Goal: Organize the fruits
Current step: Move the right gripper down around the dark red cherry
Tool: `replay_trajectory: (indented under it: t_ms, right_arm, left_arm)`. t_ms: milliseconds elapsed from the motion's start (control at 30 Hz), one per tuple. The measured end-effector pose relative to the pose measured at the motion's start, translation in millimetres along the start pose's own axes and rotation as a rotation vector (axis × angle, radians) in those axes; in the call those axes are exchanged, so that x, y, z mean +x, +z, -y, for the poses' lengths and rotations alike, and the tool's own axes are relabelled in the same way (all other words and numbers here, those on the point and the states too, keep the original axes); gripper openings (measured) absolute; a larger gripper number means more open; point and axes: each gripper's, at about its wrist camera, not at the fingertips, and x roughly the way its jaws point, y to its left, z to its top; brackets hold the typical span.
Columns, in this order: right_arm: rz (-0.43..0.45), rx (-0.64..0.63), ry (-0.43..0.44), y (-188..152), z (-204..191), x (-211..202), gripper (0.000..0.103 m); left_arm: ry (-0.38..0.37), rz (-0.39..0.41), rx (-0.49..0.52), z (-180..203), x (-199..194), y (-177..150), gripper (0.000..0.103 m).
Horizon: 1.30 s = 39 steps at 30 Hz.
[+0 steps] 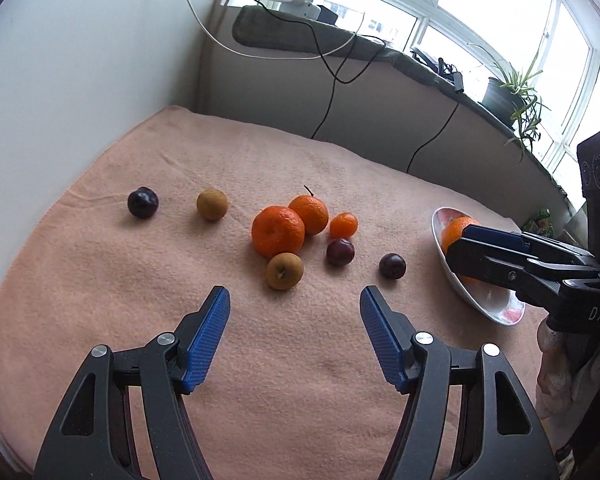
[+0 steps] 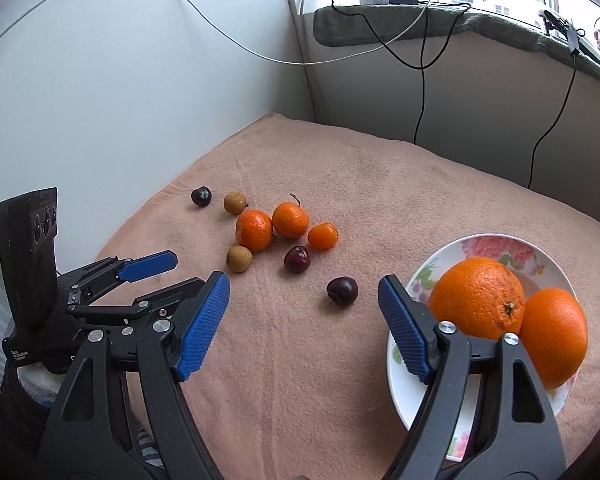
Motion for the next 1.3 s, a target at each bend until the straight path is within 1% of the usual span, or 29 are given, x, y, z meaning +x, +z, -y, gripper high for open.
replay_trajectory:
  t_ms: [67, 167, 300, 367, 467, 667, 1033, 1100, 1267, 1300]
  right_arm:
    - [-0.024, 0.0, 0.011, 2, -2, 9, 0.062]
    - [-0.057, -0.009, 0.008, 4, -6, 25, 0.059]
    - [-0.096, -0.018, -0.001, 8, -10, 46, 0.048]
    - [-0.107, -0.031, -0.009, 10, -12, 54, 0.047]
    - [-0.125, -0.038, -0.024, 13, -13, 65, 0.038]
    - [-0.153, -0.059, -0.052, 17, -7, 83, 0.037]
    - [-0.193, -0.071, -0.052, 17, -3, 104, 0.036]
    - [-0.2, -0.074, -0.057, 17, -4, 107, 0.033]
    - [-0.201, -0.078, -0.059, 18, -6, 109, 0.029]
    - [-0.202, -0.081, -0.059, 18, -6, 109, 0.028]
  left_arm:
    - [-0.002, -0.008, 0.001, -2, 4, 1, 0.059]
    - [-0.007, -0.018, 0.004, -4, 9, 2, 0.056]
    - [-0.002, -0.025, 0.016, -4, 15, 5, 0.049]
    - [-0.007, -0.034, 0.014, -6, 19, 7, 0.047]
    - [-0.012, -0.043, 0.006, -10, 23, 8, 0.045]
    - [-0.012, -0.053, 0.003, -13, 29, 9, 0.044]
    - [-0.004, -0.079, 0.012, -14, 40, 9, 0.044]
    - [-0.002, -0.083, 0.01, -14, 44, 12, 0.041]
    - [-0.002, -0.087, 0.014, -15, 48, 15, 0.036]
    - [-0.002, -0.087, 0.019, -14, 48, 14, 0.034]
